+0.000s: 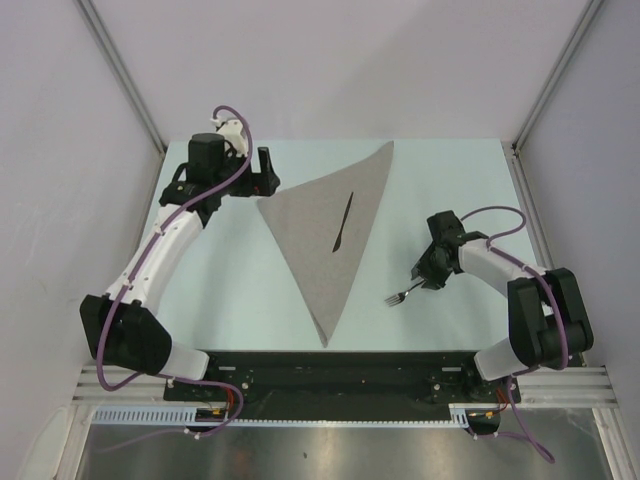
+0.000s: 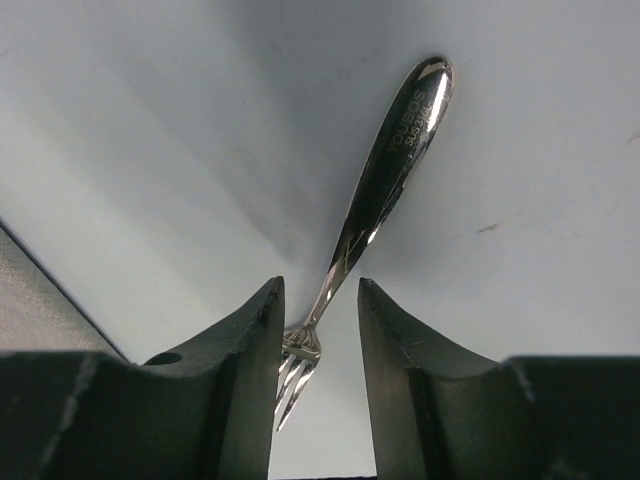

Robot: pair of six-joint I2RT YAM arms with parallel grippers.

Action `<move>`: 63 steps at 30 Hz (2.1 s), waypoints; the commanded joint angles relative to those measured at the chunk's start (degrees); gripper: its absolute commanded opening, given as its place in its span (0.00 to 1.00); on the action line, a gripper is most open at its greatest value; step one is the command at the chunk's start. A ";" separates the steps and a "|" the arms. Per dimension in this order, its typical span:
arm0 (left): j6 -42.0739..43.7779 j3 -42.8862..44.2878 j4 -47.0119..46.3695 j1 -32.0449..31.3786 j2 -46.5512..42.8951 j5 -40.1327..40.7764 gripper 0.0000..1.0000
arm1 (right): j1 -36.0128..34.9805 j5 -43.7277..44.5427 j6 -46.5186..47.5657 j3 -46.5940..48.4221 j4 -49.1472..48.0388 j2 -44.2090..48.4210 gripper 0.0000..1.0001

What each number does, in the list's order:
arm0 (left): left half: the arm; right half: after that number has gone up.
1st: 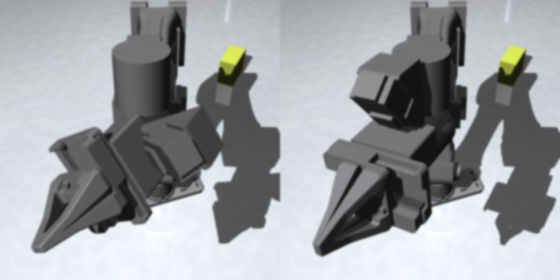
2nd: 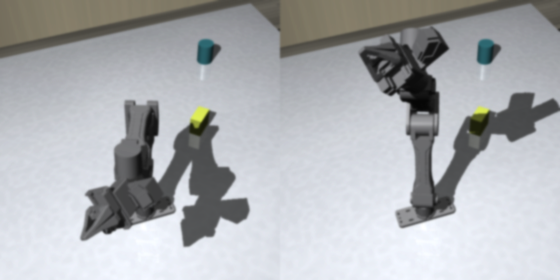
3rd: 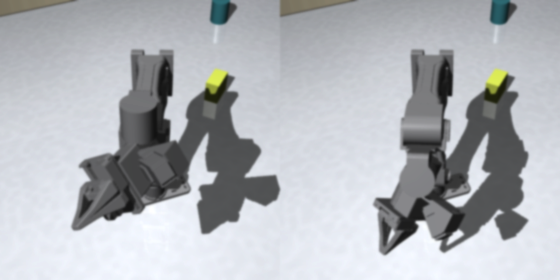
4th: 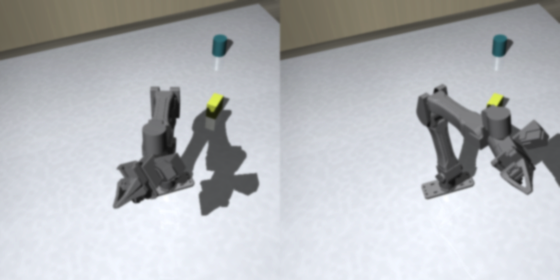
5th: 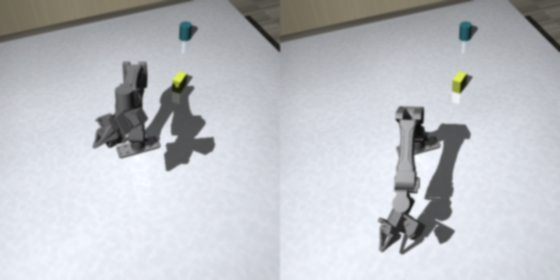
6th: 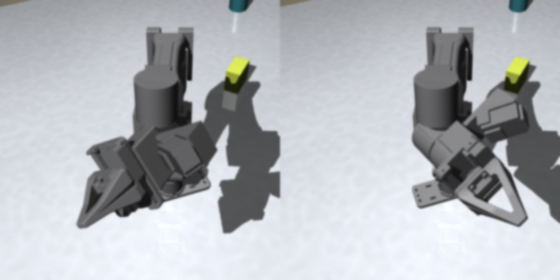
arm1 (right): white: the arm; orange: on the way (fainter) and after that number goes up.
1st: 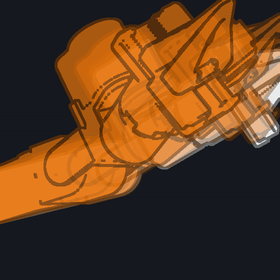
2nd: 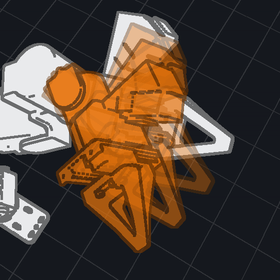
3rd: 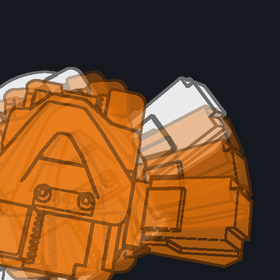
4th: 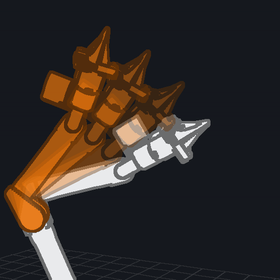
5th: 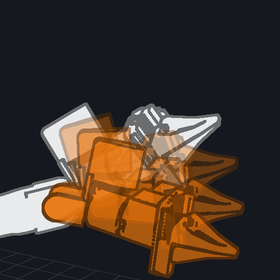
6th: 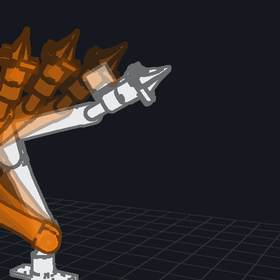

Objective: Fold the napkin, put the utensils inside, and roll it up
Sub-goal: Grab a utensil with the right arm, then place the utensil onto the napkin

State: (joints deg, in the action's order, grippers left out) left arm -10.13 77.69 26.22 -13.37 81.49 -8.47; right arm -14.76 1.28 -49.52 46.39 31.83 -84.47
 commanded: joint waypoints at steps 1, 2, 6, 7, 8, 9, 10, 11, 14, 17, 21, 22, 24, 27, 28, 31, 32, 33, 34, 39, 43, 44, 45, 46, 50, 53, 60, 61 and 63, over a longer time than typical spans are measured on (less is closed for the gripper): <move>-0.77 0.53 -1.78 1.15 -2.13 -2.08 1.00 | 0.79 1.36 -0.41 -0.60 -3.26 -1.84 0.38; -0.77 0.53 -1.78 1.24 -2.13 -2.08 1.00 | 0.88 1.53 -0.14 -0.43 -3.36 -2.19 0.36; -0.68 0.44 -1.87 1.41 -1.95 -2.08 1.00 | 0.97 1.89 0.91 0.37 -3.62 -5.00 0.31; -0.77 0.53 -1.78 1.41 -1.87 -1.99 1.00 | 0.97 1.97 1.17 0.45 -4.06 -5.27 0.30; -0.77 0.53 -1.78 1.50 -1.86 -1.99 1.00 | 0.97 1.97 1.44 0.54 -4.15 -5.62 0.29; -0.77 0.53 -1.78 1.50 -1.86 -1.99 1.00 | 0.97 2.06 1.44 0.89 -4.32 -5.88 0.26; -0.59 0.45 -1.78 1.50 -2.04 -1.82 1.00 | 0.88 2.15 2.14 1.15 -4.59 -6.49 0.19; -0.59 0.44 -1.87 1.59 -1.95 -1.73 1.00 | 0.88 2.24 2.32 1.42 -4.68 -6.67 0.15; -0.59 0.44 -1.87 1.59 -2.04 -1.55 1.00 | 0.53 2.15 3.63 3.26 -5.20 -7.90 0.00; -0.59 0.44 -1.78 1.59 -1.95 -1.55 1.00 | -1.14 2.32 6.09 7.03 -5.20 -9.66 0.00; -0.50 0.36 -1.87 1.59 -1.86 -1.46 1.00 | -5.08 -0.65 9.95 14.59 -6.52 -12.12 0.00; -0.50 0.36 -1.78 1.59 -1.95 -1.46 1.00 | -5.71 -0.75 10.31 16.26 -6.44 -12.73 0.00; -0.59 0.36 -1.78 1.59 -1.87 -1.38 1.00 | -6.68 -2.32 10.32 22.23 -4.60 -15.63 0.00; -0.33 0.44 -1.70 1.68 -1.95 -1.11 1.00 | -8.70 -3.64 10.49 30.06 -2.57 -20.02 0.00; -0.42 0.44 -1.70 1.68 -1.95 -0.94 1.00 | -9.66 -4.09 10.75 31.90 -2.39 -21.25 0.00; -0.33 0.44 -1.52 1.76 -1.95 -0.85 1.00 | -10.28 -6.46 11.37 37.71 -2.65 -26.09 0.00; -0.42 0.44 -1.61 1.76 -1.95 -0.85 1.00 | -10.46 -6.73 11.37 39.11 -2.48 -27.23 0.00; -0.24 0.44 -1.61 1.76 -1.95 -0.85 1.00 | -10.55 -6.64 11.55 42.08 -1.96 -28.55 0.00; -0.33 0.44 -1.61 1.76 -1.95 -0.93 1.00 | -10.64 -6.55 11.72 43.42 -1.52 -30.74 0.00; -0.15 0.53 -1.52 1.94 -2.13 -0.67 1.00 | -10.72 -6.02 13.04 49.84 0.34 -36.20 0.00; -0.15 0.62 -1.43 2.12 -1.78 -0.76 1.00 | -10.72 -5.23 14.18 53.09 0.59 -38.75 0.00; -0.15 0.62 -1.43 2.12 -1.69 -0.76 1.00 | -10.64 -5.23 14.45 53.62 0.60 -39.54 0.00; -0.15 0.62 -1.43 2.12 -1.69 -0.76 1.00 | -10.55 -5.15 14.62 54.15 1.12 -39.98 0.00; -0.07 0.62 -1.35 2.12 -1.69 -0.67 1.00 | -10.37 -4.80 14.71 55.03 1.39 -40.33 0.00; -0.06 0.62 -1.34 2.20 -1.69 -0.50 1.00 | -10.11 -4.71 14.98 55.91 1.83 -42.00 0.00; -0.06 0.53 -1.43 2.20 -1.60 -0.58 1.00 | -9.76 -4.71 14.80 56.44 1.83 -43.06 0.00; -0.06 0.53 -1.43 2.20 -1.78 -0.67 1.00 | -9.49 -4.97 14.63 57.14 1.56 -44.73 0.00; -0.06 0.53 -1.43 2.20 -1.86 -0.58 1.00 | -9.58 -5.14 14.45 57.32 1.56 -44.82 0.00; 0.02 0.53 -1.43 2.20 -1.78 -0.67 1.00 | -9.58 -5.32 14.01 57.84 1.48 -45.43 0.00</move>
State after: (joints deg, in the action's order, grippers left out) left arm -10.46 77.69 25.87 -11.53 81.49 -9.19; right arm -24.51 -4.01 -35.53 100.97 33.19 -128.64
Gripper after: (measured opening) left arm 0.996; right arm 0.026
